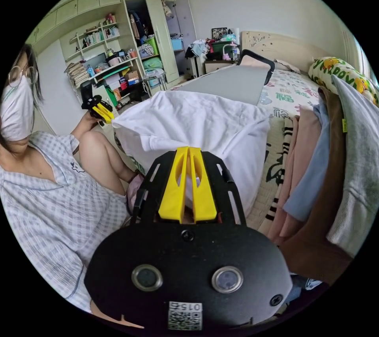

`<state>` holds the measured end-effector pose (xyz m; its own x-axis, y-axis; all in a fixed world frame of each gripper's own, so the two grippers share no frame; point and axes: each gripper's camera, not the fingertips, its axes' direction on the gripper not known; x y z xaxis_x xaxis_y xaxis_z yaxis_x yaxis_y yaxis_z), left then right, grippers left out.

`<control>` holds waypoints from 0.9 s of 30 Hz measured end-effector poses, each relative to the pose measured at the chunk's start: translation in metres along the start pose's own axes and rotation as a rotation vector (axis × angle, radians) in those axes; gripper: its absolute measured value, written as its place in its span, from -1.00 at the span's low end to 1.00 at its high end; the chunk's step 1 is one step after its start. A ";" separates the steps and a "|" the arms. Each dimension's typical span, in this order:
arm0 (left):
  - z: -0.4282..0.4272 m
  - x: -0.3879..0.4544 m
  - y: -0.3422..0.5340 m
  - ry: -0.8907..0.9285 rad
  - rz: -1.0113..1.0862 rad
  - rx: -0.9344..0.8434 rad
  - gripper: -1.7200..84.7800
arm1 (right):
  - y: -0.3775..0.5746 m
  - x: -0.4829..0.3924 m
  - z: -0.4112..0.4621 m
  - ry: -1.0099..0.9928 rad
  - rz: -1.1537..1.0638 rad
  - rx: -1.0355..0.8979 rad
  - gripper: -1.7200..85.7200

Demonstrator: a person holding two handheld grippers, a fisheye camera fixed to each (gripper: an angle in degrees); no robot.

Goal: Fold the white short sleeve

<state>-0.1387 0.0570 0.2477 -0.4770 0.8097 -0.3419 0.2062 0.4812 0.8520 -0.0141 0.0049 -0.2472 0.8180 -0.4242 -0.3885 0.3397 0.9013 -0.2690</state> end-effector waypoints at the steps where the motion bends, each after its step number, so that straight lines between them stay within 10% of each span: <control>1: -0.004 0.007 -0.005 -0.011 0.020 -0.002 -0.94 | 0.006 -0.003 -0.010 0.002 0.016 0.025 -0.98; 12: 0.048 0.004 -0.011 0.127 0.030 -0.229 -0.95 | 0.035 -0.003 -0.009 0.000 0.026 -0.232 -0.95; 27: -0.135 -0.179 -0.016 -0.201 -0.527 0.329 -0.75 | -0.071 0.079 -0.122 0.140 0.248 0.217 -0.87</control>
<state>-0.1722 -0.1412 0.3483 -0.4231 0.4689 -0.7753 0.2548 0.8827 0.3949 -0.0301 -0.1036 -0.3665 0.8212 -0.1846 -0.5400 0.2416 0.9697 0.0360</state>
